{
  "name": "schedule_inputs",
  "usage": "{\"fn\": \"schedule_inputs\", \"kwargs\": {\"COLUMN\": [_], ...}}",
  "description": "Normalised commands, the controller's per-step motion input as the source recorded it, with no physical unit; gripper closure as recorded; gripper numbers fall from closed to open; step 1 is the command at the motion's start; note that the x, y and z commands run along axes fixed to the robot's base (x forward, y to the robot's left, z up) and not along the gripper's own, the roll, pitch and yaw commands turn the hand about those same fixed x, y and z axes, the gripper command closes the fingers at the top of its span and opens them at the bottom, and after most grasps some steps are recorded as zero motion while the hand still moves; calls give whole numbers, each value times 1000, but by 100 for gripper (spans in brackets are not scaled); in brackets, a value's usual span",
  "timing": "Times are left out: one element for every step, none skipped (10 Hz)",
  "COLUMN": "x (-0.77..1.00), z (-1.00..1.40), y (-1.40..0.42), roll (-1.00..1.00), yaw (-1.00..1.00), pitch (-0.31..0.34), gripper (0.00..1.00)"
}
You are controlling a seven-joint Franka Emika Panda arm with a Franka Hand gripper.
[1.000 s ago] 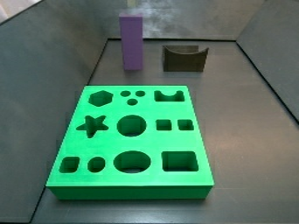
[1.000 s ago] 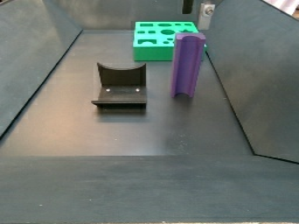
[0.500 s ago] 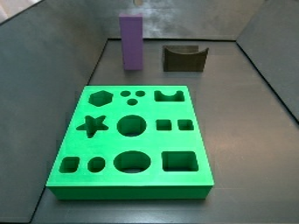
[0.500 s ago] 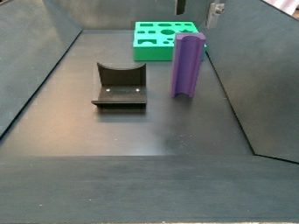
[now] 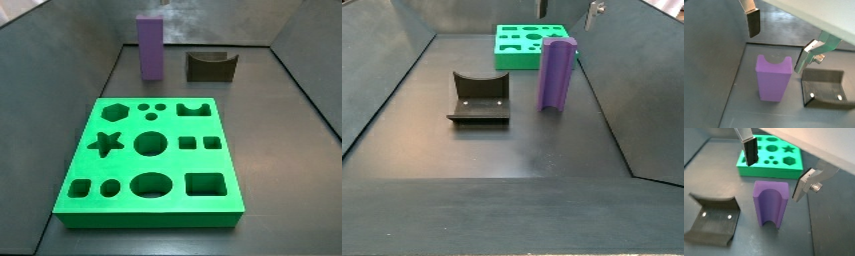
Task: Pick up the arch object. Move up. Place the arch object on the fixture. Regrasp the arch object. Rotate the arch object. Move to above the board. Insert the arch object.
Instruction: Rotate the arch object.
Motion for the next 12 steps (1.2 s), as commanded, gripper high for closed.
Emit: {"fn": "schedule_inputs", "kwargs": {"x": [10, 10, 10, 11, 11, 12, 13, 14, 16, 18, 0, 29], "z": [6, 6, 6, 7, 7, 8, 9, 9, 11, 12, -1000, -1000], "y": [-1, -1, -1, -1, -1, -1, 0, 0, 0, 0, 0, 3], "roll": [-2, -2, -3, -3, -4, -5, -6, -6, -5, -5, -5, -1], "yaw": [1000, 1000, 1000, 1000, 1000, 1000, 955, 796, 480, 296, 158, 86], "pitch": [34, 37, 45, 49, 60, 70, 90, 89, 86, 85, 83, 48], "gripper": [0, 0, 0, 0, 0, 0, 0, 0, 0, 0, 0, 0]}}
